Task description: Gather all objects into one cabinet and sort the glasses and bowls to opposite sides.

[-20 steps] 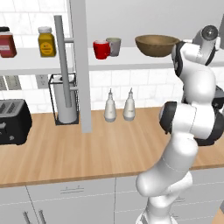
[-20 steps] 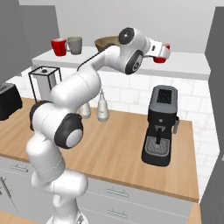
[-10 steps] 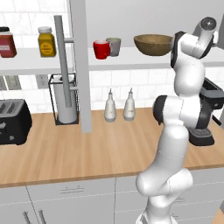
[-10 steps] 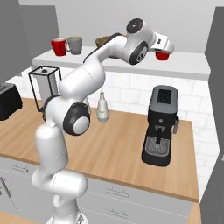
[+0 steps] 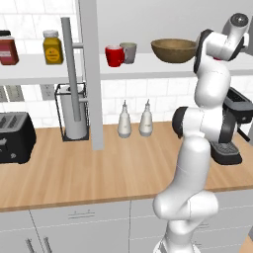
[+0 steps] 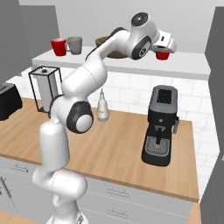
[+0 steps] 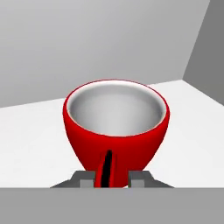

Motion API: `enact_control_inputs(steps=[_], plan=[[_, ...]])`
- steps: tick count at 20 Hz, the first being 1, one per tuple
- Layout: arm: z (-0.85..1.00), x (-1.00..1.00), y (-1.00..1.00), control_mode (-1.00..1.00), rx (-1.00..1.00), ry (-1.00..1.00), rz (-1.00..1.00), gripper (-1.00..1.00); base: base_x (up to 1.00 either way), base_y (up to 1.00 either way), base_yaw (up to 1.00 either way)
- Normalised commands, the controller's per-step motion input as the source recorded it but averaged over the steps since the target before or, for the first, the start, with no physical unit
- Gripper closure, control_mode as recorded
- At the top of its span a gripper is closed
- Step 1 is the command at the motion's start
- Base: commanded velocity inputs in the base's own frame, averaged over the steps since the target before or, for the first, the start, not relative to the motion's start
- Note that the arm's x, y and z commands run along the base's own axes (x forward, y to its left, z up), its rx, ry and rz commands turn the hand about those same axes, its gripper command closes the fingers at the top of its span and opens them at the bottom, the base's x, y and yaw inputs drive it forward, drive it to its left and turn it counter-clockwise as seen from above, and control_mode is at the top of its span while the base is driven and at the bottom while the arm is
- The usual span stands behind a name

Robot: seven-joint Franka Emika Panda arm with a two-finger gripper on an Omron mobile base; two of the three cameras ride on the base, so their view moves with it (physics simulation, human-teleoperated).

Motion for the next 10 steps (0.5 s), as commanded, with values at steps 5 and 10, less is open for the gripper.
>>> enact_control_inputs(steps=[5, 10], plan=[[-0.20, 0.00, 0.00, -1.00, 0.00, 0.00, -0.03, 1.00, 0.00, 0.00, 0.00], [-0.14, -0.03, 0.00, -1.00, 0.00, 0.00, -0.03, 1.00, 0.00, 0.00, 0.00]])
